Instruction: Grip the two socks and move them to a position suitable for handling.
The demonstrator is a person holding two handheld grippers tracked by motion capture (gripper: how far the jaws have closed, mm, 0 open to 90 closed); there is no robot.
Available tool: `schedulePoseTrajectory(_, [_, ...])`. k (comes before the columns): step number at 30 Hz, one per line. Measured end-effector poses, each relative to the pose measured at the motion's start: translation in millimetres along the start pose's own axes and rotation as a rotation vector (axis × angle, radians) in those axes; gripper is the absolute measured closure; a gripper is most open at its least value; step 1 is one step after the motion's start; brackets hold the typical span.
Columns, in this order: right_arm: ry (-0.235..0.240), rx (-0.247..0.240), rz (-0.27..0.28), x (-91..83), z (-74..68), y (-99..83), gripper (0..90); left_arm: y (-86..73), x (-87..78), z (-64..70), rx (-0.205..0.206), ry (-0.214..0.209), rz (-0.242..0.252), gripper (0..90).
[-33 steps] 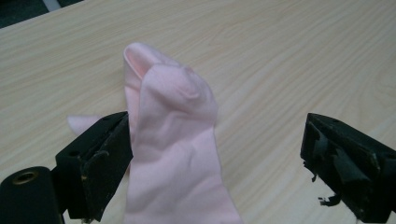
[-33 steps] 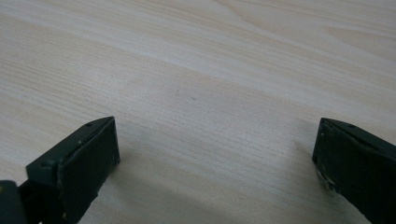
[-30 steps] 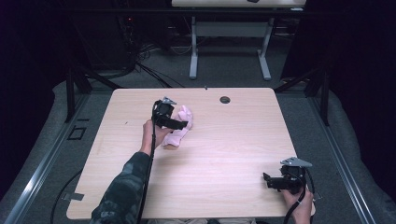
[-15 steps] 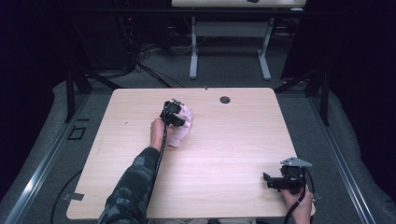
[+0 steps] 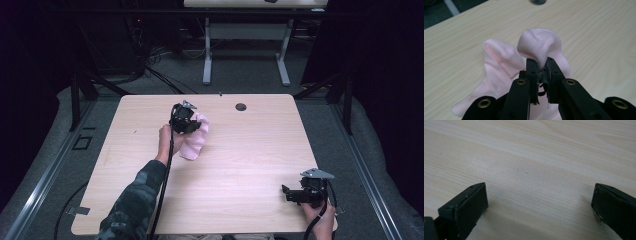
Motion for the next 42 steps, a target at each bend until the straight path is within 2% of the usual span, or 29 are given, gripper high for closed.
schedulePoseTrajectory(1, [0.000,0.001,0.001,0.1,0.0,0.0,0.0,1.8,-6.0,7.3,0.012,-0.016,0.011,83.1])
schedulePoseTrajectory(2, [-0.001,0.003,0.000,0.0,0.0,0.0,0.0,4.8,-17.5,22.9,0.030,-0.049,0.038,83.0])
schedulePoseTrajectory(3, [-0.001,0.003,0.000,0.0,0.0,0.0,0.0,4.8,-17.5,22.9,0.030,-0.049,0.038,83.1])
schedulePoseTrajectory(7, [-0.003,0.004,0.001,0.1,0.1,0.0,0.0,8.9,-39.3,55.7,0.060,-0.122,0.068,83.1])
schedulePoseTrajectory(8, [-0.002,0.000,-0.003,-0.2,0.4,0.0,0.0,9.1,-48.6,72.3,0.077,-0.151,0.076,83.0])
schedulePoseTrajectory(9, [-0.002,0.000,-0.003,-0.2,0.4,0.0,0.0,9.1,-48.6,72.3,0.077,-0.151,0.076,83.0])
schedulePoseTrajectory(10, [-0.003,0.001,-0.002,-0.1,0.4,0.0,0.0,7.6,-55.8,88.2,0.087,-0.189,0.065,82.9])
schedulePoseTrajectory(11, [-0.003,0.002,-0.002,-0.1,0.4,0.0,0.0,7.6,-55.8,88.2,0.087,-0.189,0.065,82.8])
schedulePoseTrajectory(12, [-0.003,0.002,-0.002,-0.1,0.4,0.0,0.0,6.0,-56.5,95.4,0.101,-0.196,0.045,82.8])
schedulePoseTrajectory(13, [-0.003,0.002,-0.002,-0.1,0.4,0.0,0.0,3.8,-55.1,101.7,0.114,-0.206,-0.006,82.7])
schedulePoseTrajectory(14, [-0.005,0.003,-0.002,-0.1,0.3,0.0,0.0,-3.6,-44.1,110.4,0.130,-0.195,-0.082,82.4])
schedulePoseTrajectory(15, [-0.005,0.002,-0.003,-0.1,0.5,0.0,0.0,-3.6,-44.1,110.4,0.130,-0.195,-0.082,82.4])
schedulePoseTrajectory(16, [-0.006,0.002,-0.003,0.0,0.6,0.0,0.0,-14.7,-24.1,110.5,0.105,-0.234,-0.146,82.4])
schedulePoseTrajectory(17, [-0.006,0.002,-0.003,0.0,0.6,0.0,0.0,-14.7,-24.1,110.5,0.105,-0.234,-0.146,82.4])
schedulePoseTrajectory(19, [-0.008,0.003,-0.003,0.0,0.6,0.1,0.0,-27.4,-1.0,105.6,0.077,-0.257,-0.203,82.1])
schedulePoseTrajectory(21, [-0.008,0.003,-0.003,0.0,0.7,0.1,0.0,-38.3,20.4,97.7,0.045,-0.275,-0.237,80.7])
schedulePoseTrajectory(22, [-0.007,0.006,-0.002,0.1,0.5,0.1,0.0,-42.5,29.4,93.9,0.019,-0.289,-0.237,78.2])
schedulePoseTrajectory(24, [-0.007,0.006,-0.001,0.2,0.5,0.1,0.0,-48.3,43.3,87.1,-0.002,-0.299,-0.240,76.1])
schedulePoseTrajectory(25, [-0.007,0.007,-0.003,0.1,0.5,0.1,0.0,-50.1,48.4,84.3,-0.025,-0.306,-0.235,71.6])
schedulePoseTrajectory(26, [-0.007,0.008,-0.003,0.1,0.4,0.1,0.0,-51.4,52.0,82.3,-0.023,-0.310,-0.235,65.5])
schedulePoseTrajectory(28, [-0.006,0.008,-0.003,0.1,0.4,0.1,0.0,-52.8,55.8,79.3,-0.024,-0.299,-0.233,54.2])
schedulePoseTrajectory(29, [-0.007,0.007,-0.003,0.1,0.5,0.1,0.0,-53.0,55.9,79.4,-0.025,-0.296,-0.219,44.0])
schedulePoseTrajectory(32, [-0.006,0.006,-0.002,0.1,0.5,0.1,0.0,-52.2,44.6,78.3,-0.011,-0.262,-0.173,21.9])
schedulePoseTrajectory(33, [-0.006,0.006,-0.002,0.1,0.5,0.1,0.0,-52.4,37.3,77.4,0.003,-0.240,-0.152,21.9])
schedulePoseTrajectory(36, [-0.006,0.010,-0.007,-0.2,0.6,0.5,0.4,-60.9,12.1,73.6,0.021,-0.168,-0.084,14.7])
schedulePoseTrajectory(37, [-0.007,0.010,-0.007,-0.2,0.5,0.4,0.5,-66.6,4.5,71.0,0.023,-0.146,-0.077,13.2])
schedulePoseTrajectory(38, [-0.006,0.010,-0.009,-0.4,0.5,0.5,0.5,-81.8,-9.0,65.9,0.014,-0.093,-0.066,7.8])
schedulePoseTrajectory(39, [-0.006,0.010,-0.009,-0.4,0.5,0.5,0.5,-81.8,-9.0,65.9,0.014,-0.093,-0.066,5.6])
schedulePoseTrajectory(42, [-0.006,0.011,-0.009,-0.3,0.3,0.7,0.6,-108.7,-26.3,56.0,-0.014,-0.023,-0.054,3.7])
Point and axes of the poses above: each handheld gripper's, and its own axes: x roughly forward along the jaws, y roughly out of its top, z roughly to its right, the point moved 2 cm from there along x, roughly forward along the jaws, and after that the axes turned 9 degrees about -y, right-handed, at the moved point
